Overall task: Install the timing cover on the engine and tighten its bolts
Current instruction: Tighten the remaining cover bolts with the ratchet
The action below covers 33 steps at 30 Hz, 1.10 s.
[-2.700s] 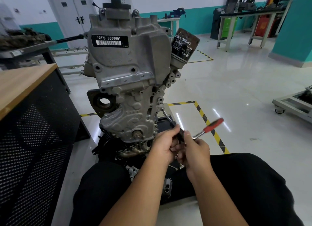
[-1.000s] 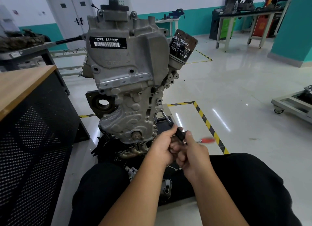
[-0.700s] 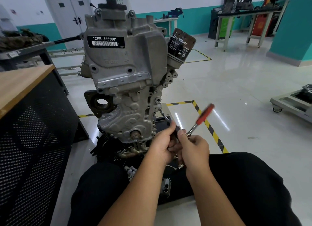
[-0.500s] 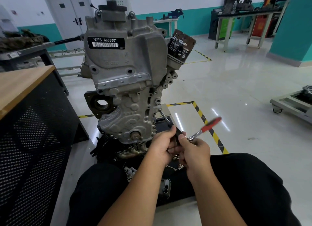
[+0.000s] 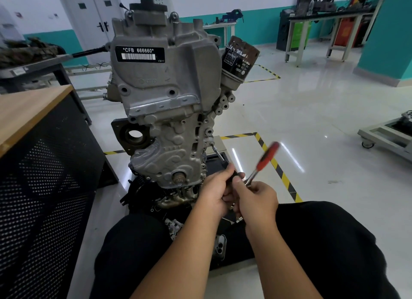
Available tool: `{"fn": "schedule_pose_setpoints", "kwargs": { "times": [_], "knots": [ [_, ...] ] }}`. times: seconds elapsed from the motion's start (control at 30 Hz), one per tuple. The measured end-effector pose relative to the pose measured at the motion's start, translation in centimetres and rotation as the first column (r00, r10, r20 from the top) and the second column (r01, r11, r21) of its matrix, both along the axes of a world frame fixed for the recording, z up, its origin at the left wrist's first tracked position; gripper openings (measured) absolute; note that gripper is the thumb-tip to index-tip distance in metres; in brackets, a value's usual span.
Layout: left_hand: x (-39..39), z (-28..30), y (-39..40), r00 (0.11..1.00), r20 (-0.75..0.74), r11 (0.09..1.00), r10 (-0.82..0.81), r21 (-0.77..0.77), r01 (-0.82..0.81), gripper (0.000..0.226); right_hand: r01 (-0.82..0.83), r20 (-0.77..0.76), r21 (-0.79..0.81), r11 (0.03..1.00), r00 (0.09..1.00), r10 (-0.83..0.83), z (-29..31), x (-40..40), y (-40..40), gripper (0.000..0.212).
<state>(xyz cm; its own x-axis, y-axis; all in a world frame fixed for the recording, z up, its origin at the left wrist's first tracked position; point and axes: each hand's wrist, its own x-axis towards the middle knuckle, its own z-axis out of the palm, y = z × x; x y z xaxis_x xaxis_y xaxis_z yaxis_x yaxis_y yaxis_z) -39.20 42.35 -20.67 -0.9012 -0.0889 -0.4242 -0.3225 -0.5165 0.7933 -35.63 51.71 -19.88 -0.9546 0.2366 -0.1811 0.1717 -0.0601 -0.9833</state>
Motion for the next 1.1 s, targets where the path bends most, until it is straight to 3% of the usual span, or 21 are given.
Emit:
{"fn": "schedule_pose_setpoints", "kwargs": {
  "times": [0.07,0.13,0.23,0.3,0.37,0.47,0.5,0.53,0.6,0.67,0.73,0.8,0.87,0.9,0.93,0.97,1.0,1.03,1.1],
  "knots": [
    [0.1,-0.1,-0.3,1.0,0.008,1.0,-0.023,0.017,0.023,0.033,0.035,0.085,-0.2,0.979,0.996,-0.018,0.3,-0.2,0.2,0.042],
    [0.0,-0.1,-0.4,1.0,-0.013,1.0,-0.02,0.023,0.021,0.024,0.047,0.125,-0.25,0.967,0.992,-0.016,0.6,-0.3,0.4,0.04],
    [-0.1,-0.1,-0.3,1.0,-0.008,0.998,0.009,-0.057,-0.009,0.018,0.035,0.006,0.162,0.986,0.999,-0.036,0.3,-0.4,0.5,0.023],
    [0.0,-0.1,-0.2,1.0,-0.003,0.999,0.004,-0.05,-0.004,0.023,0.073,-0.083,0.292,0.954,0.995,-0.051,0.3,-0.2,0.3,0.022],
    [0.0,0.2,-0.3,0.999,0.019,0.999,-0.031,-0.023,0.031,0.029,0.044,-0.066,0.152,0.987,0.997,-0.034,0.3,0.0,0.0,0.024],
    [0.0,0.4,-0.5,0.999,0.015,0.999,-0.035,-0.007,0.035,0.026,-0.001,0.095,-0.279,0.96,0.995,0.029,0.7,0.0,-0.1,0.042],
    [0.1,0.4,-0.4,1.0,-0.002,1.0,-0.02,-0.008,0.02,0.023,-0.011,0.12,-0.289,0.957,0.992,0.048,0.7,0.0,0.0,0.039],
    [0.2,0.4,-0.4,1.0,-0.019,1.0,-0.002,-0.003,0.002,0.019,-0.023,0.117,-0.196,0.98,0.992,0.047,0.5,0.0,0.0,0.032],
    [0.3,0.2,-0.2,0.999,-0.04,1.0,0.022,-0.015,-0.022,0.019,-0.009,0.038,0.165,0.986,0.999,0.003,0.2,0.0,0.2,0.02],
    [0.4,0.0,-0.1,0.999,-0.044,0.998,0.027,-0.049,-0.03,0.027,0.031,-0.042,0.262,0.965,0.999,-0.021,0.3,0.1,0.1,0.021],
    [0.2,0.0,-0.2,0.999,-0.034,1.0,0.005,-0.008,-0.005,0.03,0.011,-0.019,0.078,0.997,1.0,-0.01,0.5,0.3,-0.1,0.031],
    [0.1,0.0,-0.5,0.999,-0.033,0.997,-0.028,0.07,0.03,0.026,0.013,0.098,-0.237,0.971,0.995,0.01,0.9,0.2,0.0,0.041],
    [0.0,0.0,-0.6,0.998,-0.061,0.998,-0.024,0.049,0.027,0.021,0.024,0.16,-0.333,0.942,0.987,0.031,1.2,0.2,0.2,0.037],
    [0.0,0.0,-0.6,0.997,-0.07,1.0,-0.011,0.011,0.012,0.018,0.003,0.132,-0.219,0.976,0.991,0.027,1.1,0.2,0.3,0.032],
    [0.0,0.0,-0.4,0.997,-0.076,1.0,0.004,-0.021,-0.006,0.016,-0.013,0.076,-0.007,1.0,0.997,0.013,0.8,0.0,0.4,0.028],
    [0.0,0.0,-0.3,0.997,-0.076,0.999,0.019,-0.033,-0.022,0.016,0.001,0.001,0.209,0.978,1.0,-0.002,0.6,0.0,0.5,0.026],
    [0.1,0.1,-0.2,0.997,-0.076,0.999,0.025,-0.03,-0.028,0.018,0.042,-0.07,0.316,0.948,0.997,-0.021,0.5,-0.1,0.5,0.024],
    [0.0,0.1,-0.1,0.997,-0.075,1.0,0.021,-0.021,-0.023,0.02,0.061,-0.106,0.32,0.945,0.994,-0.028,0.6,0.0,0.5,0.023],
    [-0.1,0.2,-0.2,0.998,-0.068,1.0,-0.003,0.028,0.005,0.024,0.028,-0.065,0.089,0.996,0.998,-0.022,0.7,0.1,0.2,0.031]
  ]
}}
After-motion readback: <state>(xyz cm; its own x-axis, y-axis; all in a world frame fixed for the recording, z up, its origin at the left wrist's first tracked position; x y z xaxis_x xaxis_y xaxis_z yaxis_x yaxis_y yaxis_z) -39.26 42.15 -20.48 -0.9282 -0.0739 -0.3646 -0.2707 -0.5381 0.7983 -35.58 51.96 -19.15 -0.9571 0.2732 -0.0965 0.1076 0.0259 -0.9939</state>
